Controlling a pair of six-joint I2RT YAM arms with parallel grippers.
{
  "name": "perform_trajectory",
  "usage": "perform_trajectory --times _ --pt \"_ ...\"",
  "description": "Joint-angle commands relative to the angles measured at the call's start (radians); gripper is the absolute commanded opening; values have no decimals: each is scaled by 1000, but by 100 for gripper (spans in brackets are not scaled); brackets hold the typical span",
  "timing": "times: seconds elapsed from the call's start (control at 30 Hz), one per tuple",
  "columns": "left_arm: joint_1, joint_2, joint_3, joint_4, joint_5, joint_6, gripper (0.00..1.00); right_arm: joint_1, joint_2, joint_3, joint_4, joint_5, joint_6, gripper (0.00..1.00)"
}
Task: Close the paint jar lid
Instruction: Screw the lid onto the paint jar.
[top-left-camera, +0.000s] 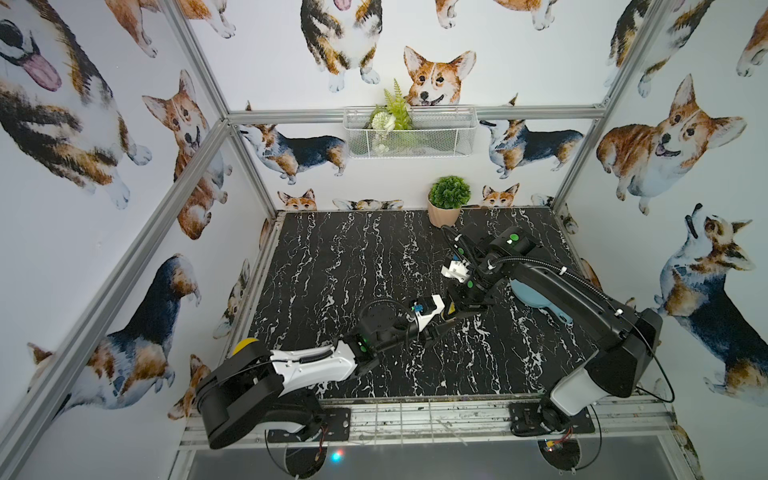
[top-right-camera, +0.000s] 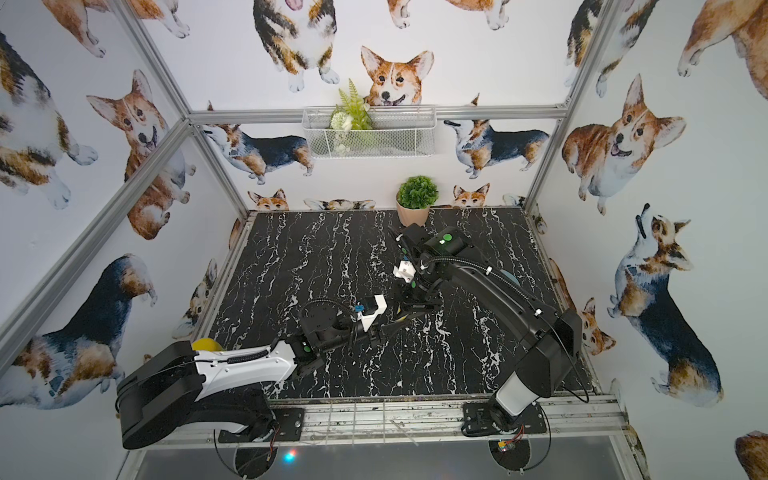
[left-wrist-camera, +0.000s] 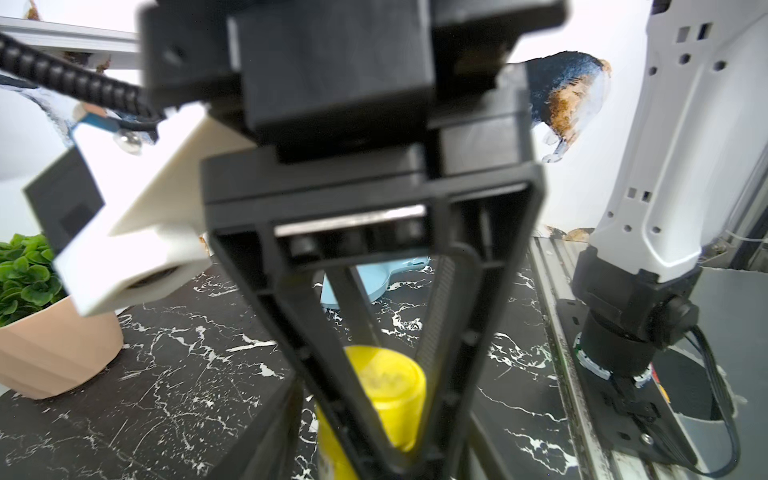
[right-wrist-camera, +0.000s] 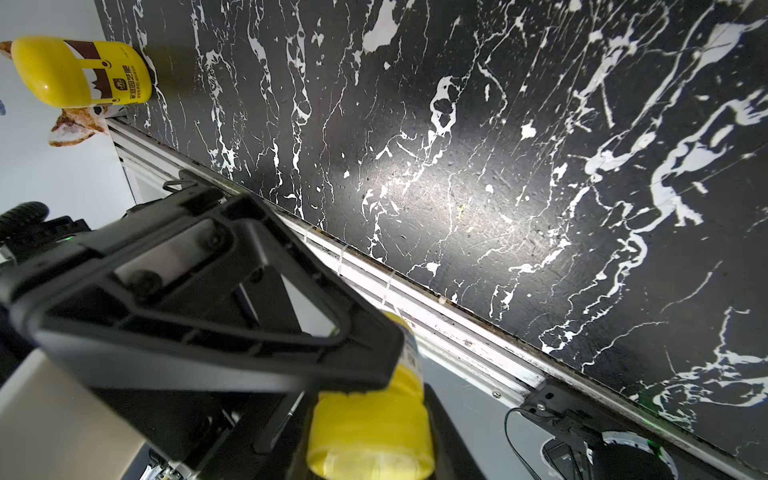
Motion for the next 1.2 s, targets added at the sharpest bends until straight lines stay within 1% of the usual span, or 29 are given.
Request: perform_trajectory --times 0.0,0.2,0.43,0.6,0.77,0.9,1.17 --pt "-4 3 3 1 13 25 58 1 3 11 -8 12 8 24" --pt "-5 11 -15 -15 15 23 59 1 8 17 -17 15 2 24" --pt "-4 10 -17 -11 -3 21 54 1 9 14 -25 18 -5 24" --pt "-5 -2 -16 -11 -14 23 52 1 3 4 -27 17 -4 24" --pt "-5 -18 -19 -7 -25 24 49 1 0 -4 -24 16 -3 24" --pt "-5 -17 -5 -35 -11 23 44 1 2 6 -25 11 -3 24" --pt "-5 0 -18 -24 -8 11 36 1 9 17 -28 9 -5 24"
